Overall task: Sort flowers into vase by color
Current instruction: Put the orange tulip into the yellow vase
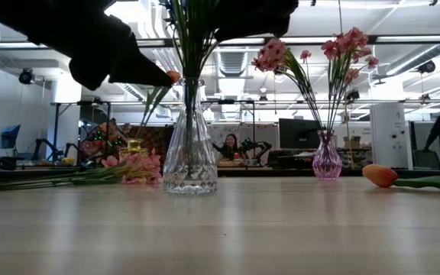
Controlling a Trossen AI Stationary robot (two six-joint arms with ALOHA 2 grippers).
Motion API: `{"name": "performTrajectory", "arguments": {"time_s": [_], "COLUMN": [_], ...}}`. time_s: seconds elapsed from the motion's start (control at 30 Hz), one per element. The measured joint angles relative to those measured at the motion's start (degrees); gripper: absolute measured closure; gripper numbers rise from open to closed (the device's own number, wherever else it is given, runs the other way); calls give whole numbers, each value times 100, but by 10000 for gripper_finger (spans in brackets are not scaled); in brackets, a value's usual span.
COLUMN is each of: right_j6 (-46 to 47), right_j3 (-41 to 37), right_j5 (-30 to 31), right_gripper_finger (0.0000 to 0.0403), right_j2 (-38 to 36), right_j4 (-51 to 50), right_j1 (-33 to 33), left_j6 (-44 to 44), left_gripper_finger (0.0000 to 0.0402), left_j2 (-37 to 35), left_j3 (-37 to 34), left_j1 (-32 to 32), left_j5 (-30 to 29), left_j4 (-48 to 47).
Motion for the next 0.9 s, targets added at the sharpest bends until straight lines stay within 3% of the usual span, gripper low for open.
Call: {"name": "performTrajectory", "arguments": {"time_s": [0.3, 0.47, 0.57, 0.73, 0.8, 0.9], "right_j6": [151, 476, 716, 1176, 1307, 1412], "right_j3": [0, 0, 0, 0, 0, 0], "right_j5": [-6, -17, -22, -23, -37, -184], "right_gripper_finger": [207, 207, 207, 207, 207, 209], "right_j2": [-249, -452, -605, -920, -1032, -1166], "right_j4": [-486, -1073, -1438, -2076, -2327, -2594], "right_j1": [191, 382, 520, 714, 747, 744], "left_j6": [-263, -1276, -2597, -5380, -5949, -6266], "left_gripper_finger": [400, 400, 400, 400, 400, 400], "left_j2": [-428, -1012, -1354, -1619, -1641, -1660], "left_j3": [4, 248, 637, 1185, 1186, 963], "left_j1": [-314, -687, -782, -707, -681, -598], "left_j5": [11, 249, 973, 2829, 3363, 3960], "left_j4": [-552, -2093, -3699, -6385, -7088, -7423]}}
